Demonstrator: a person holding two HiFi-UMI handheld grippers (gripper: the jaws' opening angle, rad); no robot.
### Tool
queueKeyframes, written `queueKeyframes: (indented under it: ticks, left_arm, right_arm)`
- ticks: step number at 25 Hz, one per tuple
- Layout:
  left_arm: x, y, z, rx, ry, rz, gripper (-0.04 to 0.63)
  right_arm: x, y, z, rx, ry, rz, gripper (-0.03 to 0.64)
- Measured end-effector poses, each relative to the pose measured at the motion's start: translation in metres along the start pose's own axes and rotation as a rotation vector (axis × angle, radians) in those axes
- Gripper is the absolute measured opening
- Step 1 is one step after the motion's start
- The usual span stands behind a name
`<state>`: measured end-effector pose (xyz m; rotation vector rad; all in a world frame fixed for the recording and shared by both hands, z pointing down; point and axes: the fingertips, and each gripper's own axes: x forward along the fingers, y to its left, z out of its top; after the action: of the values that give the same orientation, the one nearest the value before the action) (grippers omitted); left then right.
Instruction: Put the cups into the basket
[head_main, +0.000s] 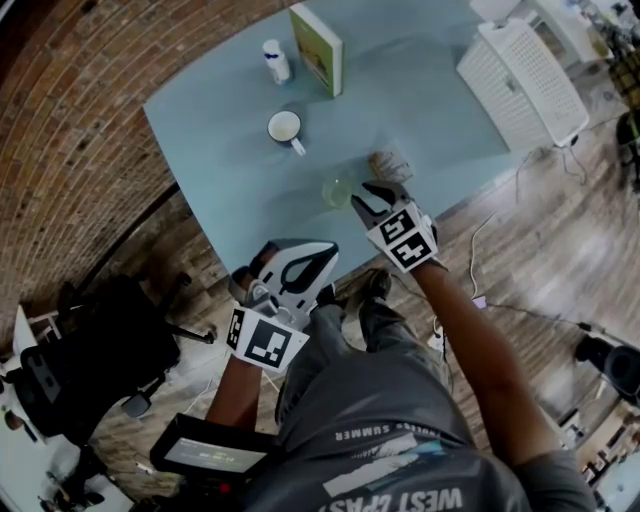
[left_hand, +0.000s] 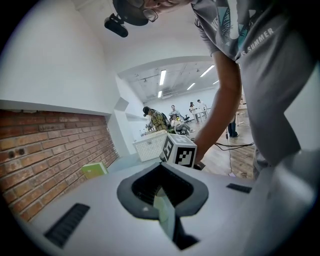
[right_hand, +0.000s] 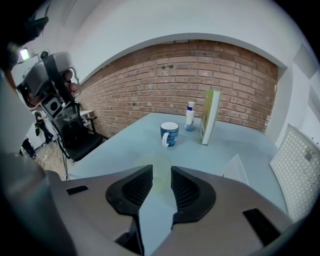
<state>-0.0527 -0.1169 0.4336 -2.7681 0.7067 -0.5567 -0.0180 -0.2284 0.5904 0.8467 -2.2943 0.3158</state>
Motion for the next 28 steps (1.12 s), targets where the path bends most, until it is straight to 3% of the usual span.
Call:
queueKeyframes:
  ticks: [20, 21, 23, 28]
  left_arm:
    - [-0.01, 0.01, -0.017, -0.028, 0.015, 0.007, 0.002]
    - [-0.01, 0.011, -0.018, -0.028, 0.015, 0.007, 0.002]
    - [-0.009, 0.013, -0.02, -0.026, 0.014, 0.009, 0.002]
    - [-0.013, 0.017, -0.021, -0.022, 0.008, 0.011, 0.002]
  right_arm:
    - [0.058, -0.017, -0.018, 0.048, 0.194, -0.046, 0.12]
    - [0.06, -0.019, -0.019, 0.042, 0.206, -0.05, 0.116]
    - [0.063, -0.022, -0.021, 0.019, 0.231, -0.055, 0.043]
    - [0.059, -0.021, -0.015, 0.008, 0.234, -0.06, 0.035]
